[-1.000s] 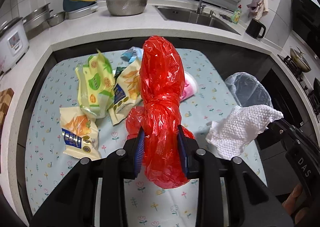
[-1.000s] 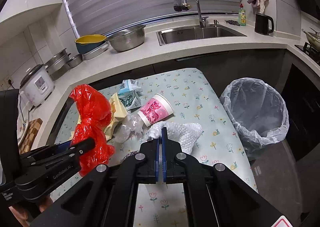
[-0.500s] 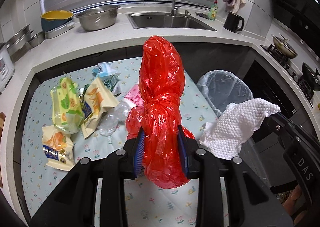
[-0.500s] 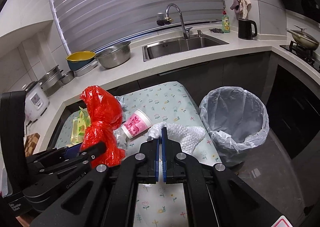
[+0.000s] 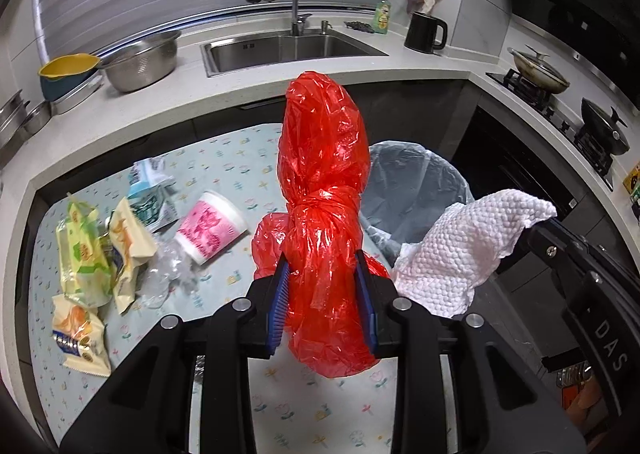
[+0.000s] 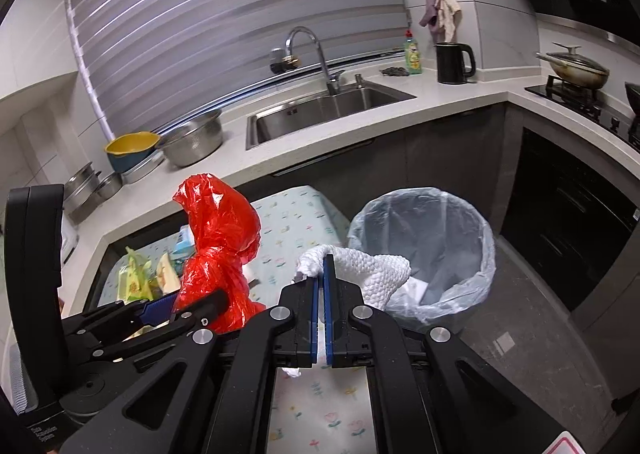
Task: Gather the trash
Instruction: 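Carry the red bag in the left gripper and the paper towel in the right gripper to the bin, then open the left gripper over the bin while the right gripper releases the paper towel into it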
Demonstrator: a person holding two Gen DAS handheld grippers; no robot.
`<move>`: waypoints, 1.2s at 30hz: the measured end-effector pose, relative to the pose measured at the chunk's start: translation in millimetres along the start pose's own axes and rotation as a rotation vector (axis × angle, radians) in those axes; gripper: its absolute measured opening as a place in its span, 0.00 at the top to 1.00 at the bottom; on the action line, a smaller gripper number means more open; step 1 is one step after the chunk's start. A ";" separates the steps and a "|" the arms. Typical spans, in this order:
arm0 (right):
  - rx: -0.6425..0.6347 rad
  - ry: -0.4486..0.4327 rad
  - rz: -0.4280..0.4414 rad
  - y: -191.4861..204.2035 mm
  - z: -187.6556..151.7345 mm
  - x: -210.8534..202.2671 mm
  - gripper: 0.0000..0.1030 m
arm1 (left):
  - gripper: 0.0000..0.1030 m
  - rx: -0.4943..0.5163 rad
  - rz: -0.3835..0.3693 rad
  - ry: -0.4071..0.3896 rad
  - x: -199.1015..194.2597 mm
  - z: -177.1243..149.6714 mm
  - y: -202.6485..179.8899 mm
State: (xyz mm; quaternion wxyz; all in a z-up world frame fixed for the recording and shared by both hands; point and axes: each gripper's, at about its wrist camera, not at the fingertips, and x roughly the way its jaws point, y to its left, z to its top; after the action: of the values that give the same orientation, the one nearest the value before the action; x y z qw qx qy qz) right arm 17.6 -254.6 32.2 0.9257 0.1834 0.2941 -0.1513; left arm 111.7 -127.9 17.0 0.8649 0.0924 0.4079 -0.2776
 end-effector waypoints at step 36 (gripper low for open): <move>0.139 0.018 -0.207 -122.6 61.2 109.5 0.98 | 0.40 0.129 -0.132 0.091 152.5 75.2 -92.3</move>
State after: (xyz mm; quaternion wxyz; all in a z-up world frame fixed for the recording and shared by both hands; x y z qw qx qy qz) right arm 85.5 -408.4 -17.7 0.8875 0.2172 0.3088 -0.2644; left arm 187.8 -295.2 -43.4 0.8175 0.1334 0.4334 -0.3550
